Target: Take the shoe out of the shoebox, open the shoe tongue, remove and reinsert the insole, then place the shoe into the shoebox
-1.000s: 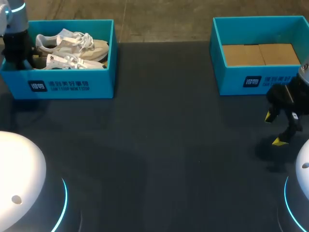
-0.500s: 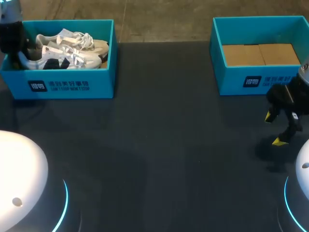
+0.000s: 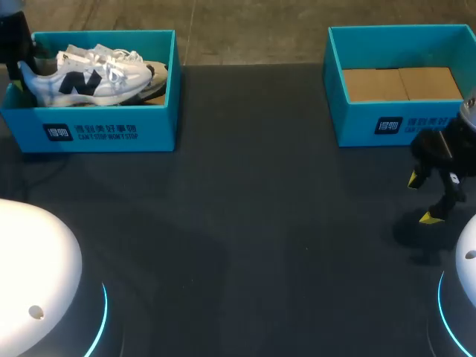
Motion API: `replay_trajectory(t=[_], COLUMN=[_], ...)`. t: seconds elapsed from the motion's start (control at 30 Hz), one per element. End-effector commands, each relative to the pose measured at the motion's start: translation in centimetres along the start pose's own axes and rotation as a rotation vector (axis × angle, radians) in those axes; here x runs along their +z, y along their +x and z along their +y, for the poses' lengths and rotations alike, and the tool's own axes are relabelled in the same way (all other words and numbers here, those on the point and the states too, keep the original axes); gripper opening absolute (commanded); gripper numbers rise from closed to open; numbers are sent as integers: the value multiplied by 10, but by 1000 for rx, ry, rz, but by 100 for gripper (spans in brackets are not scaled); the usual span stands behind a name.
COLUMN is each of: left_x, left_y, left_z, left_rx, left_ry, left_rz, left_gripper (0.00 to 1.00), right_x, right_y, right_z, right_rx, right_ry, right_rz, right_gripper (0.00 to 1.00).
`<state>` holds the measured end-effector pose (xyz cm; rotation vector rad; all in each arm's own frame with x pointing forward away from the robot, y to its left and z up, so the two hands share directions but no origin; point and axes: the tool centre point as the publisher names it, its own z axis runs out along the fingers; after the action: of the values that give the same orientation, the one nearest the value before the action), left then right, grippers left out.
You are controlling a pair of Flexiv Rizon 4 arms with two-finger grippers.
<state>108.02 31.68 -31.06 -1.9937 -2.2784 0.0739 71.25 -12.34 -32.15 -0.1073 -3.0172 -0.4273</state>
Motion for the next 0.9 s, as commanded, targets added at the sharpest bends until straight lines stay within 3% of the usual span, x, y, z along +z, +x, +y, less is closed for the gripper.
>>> replay_trajectory(t=[0.03,0.57,0.9], left_x=[-25,-99,-117], left_y=[5,16,10], left_z=[-8,-30,-71], left_rx=[0,-26,-15], left_ry=[-4,-39,-15], left_rz=[-8,6,31], left_gripper=[0,0,0], right_x=[0,0,0], right_y=[1,1,1], right_z=[0,0,0], right_rx=[1,1,1], right_ry=[3,3,3], right_rz=[-1,-1,-1], right_gripper=[100,100,100])
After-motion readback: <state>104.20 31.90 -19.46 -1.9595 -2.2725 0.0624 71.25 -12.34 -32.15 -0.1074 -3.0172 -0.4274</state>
